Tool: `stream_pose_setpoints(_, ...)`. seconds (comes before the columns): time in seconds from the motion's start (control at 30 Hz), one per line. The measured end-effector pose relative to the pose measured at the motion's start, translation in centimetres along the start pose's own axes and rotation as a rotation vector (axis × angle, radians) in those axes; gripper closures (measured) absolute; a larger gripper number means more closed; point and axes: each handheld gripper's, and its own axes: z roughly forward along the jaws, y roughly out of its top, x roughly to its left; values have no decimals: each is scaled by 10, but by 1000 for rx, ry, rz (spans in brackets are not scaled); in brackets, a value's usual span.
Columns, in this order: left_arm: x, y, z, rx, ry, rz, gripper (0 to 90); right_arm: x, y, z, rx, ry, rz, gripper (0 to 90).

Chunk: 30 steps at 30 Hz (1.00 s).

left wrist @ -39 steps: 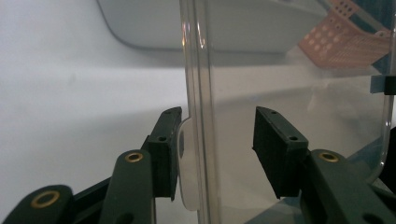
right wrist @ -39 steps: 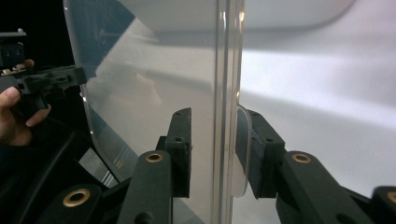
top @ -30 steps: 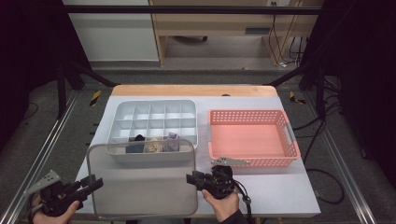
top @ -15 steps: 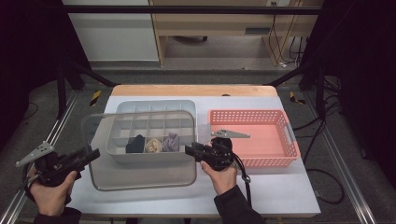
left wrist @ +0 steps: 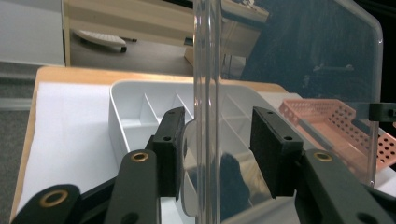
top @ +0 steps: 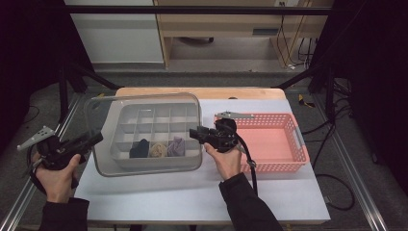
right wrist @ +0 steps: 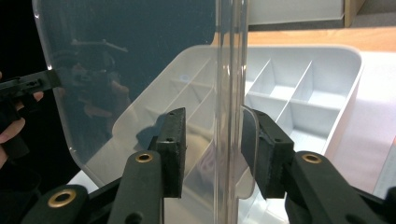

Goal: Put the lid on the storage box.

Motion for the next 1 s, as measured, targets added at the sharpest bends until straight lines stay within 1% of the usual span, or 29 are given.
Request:
stream_pose_setpoints(0.03, 1, 2, 2, -5, 0, -3, 551, -1, 6, 2, -5, -4, 0, 603)
stream_pose_setpoints(0.07, 2, 4, 4, -10, -1, -5, 551, -1, 6, 2, -5, -4, 0, 603)
stream_pose_setpoints(0.1, 5, 8, 9, -14, -2, -8, 551, -3, 13, 4, -9, -7, 1, 602)
stream_pose_setpoints(0.13, 5, 8, 9, -14, -2, -8, 551, -3, 13, 4, -9, -7, 1, 602)
stream_pose_setpoints(0.17, 7, 10, 11, -13, -4, -10, 550, -4, 19, 6, -6, -9, 0, 603)
stream_pose_setpoints(0.23, 11, 13, 15, -14, -9, -15, 550, -5, 22, 8, -2, -13, -3, 602)
stream_pose_setpoints(0.33, 17, 18, 26, -11, -14, -25, 545, -7, 29, 11, -3, -28, -2, 602)
stream_pose_setpoints(0.37, 21, 21, 32, -1, -18, -28, 543, -9, 30, 14, -3, -39, 6, 600)
stream_pose_setpoints(0.43, 22, 21, 35, 0, -20, -29, 542, -11, 30, 15, 0, -41, 9, 598)
stream_pose_setpoints(0.47, 23, 22, 37, 6, -21, -30, 542, -12, 30, 16, 3, -47, 12, 593)
stream_pose_setpoints(0.5, 24, 21, 40, 7, -18, -32, 542, -13, 29, 19, 12, -63, 12, 585)
stream_pose_setpoints(0.53, 24, 21, 40, 7, -18, -32, 540, -13, 29, 19, 12, -63, 12, 585)
stream_pose_setpoints(0.6, 26, 19, 44, 15, -19, -42, 539, -15, 29, 21, 16, -70, 12, 584)
stream_pose_setpoints(0.63, 27, 18, 46, 31, -10, -31, 530, -16, 29, 22, 22, -77, 14, 585)
stream_pose_setpoints(0.8, 31, 15, 52, 41, -6, -39, 521, -17, 27, 26, 30, -93, 14, 583)
stream_pose_setpoints(1.0, 32, 15, 57, 48, 7, -29, 516, -21, 26, 32, 33, -105, 18, 566)
